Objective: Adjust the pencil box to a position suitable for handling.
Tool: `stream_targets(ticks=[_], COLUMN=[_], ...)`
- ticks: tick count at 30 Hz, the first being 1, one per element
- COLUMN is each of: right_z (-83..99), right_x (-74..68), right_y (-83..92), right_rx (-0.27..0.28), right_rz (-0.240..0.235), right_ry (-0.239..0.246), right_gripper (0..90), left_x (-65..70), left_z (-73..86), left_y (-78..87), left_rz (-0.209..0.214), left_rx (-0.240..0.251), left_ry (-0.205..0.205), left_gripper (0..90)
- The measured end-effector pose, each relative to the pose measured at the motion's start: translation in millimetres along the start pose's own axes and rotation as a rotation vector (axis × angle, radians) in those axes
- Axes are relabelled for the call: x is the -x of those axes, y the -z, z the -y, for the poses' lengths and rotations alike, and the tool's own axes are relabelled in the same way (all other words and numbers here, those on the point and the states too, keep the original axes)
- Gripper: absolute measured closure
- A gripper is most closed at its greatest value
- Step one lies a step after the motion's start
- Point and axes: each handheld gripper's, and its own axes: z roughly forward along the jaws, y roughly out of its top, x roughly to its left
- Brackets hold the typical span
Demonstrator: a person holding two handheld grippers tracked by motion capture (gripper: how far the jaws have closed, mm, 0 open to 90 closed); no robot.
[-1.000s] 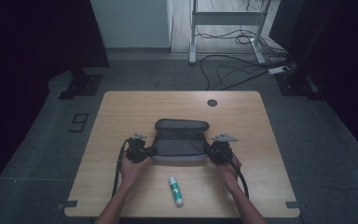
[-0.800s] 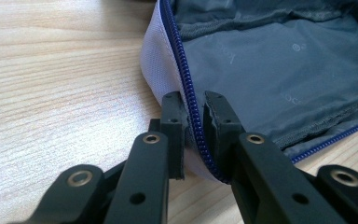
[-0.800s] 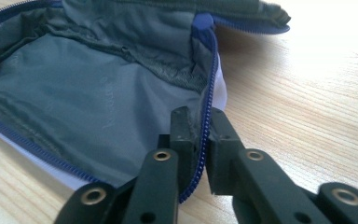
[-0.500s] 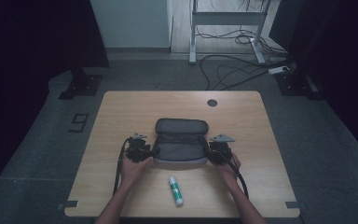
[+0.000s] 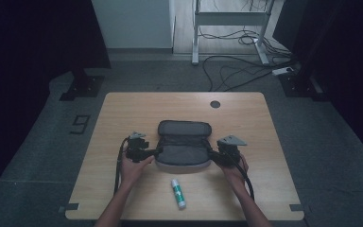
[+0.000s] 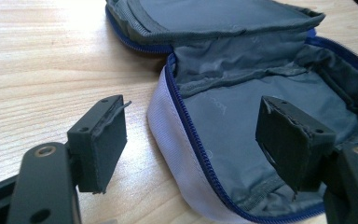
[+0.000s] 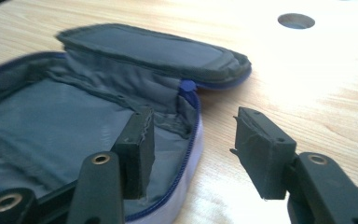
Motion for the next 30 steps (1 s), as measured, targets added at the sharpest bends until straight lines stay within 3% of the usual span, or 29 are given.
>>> stream_targets(ticks=[9,14,22,30], right_z=[2.3,9.5,17.4,24.3], right_x=[-15.8,-31.7,-59.6,-72.6], right_y=[30.2,43.7,48.8,54.5], right_rx=[0.029,0.021,-0.009,-0.017], right_rz=[-0.086,-0.150,-0.227,-0.260], right_ry=[0.035,0.059,0.102,0.109], right_gripper=[43.4,42.7,41.5,41.5], left_x=[-9.3,-17.7,-25.1,-27.3], left_z=[6.2,16.4,33.9,37.8], left_y=[29.4,48.1,55.8,57.2], left_rz=[0.015,0.019,0.024,0.029], left_rx=[0.040,0.064,0.072,0.056], left_ry=[-0.011,0.010,0.029,0.019], left_gripper=[27.6,27.9,29.4,30.5])
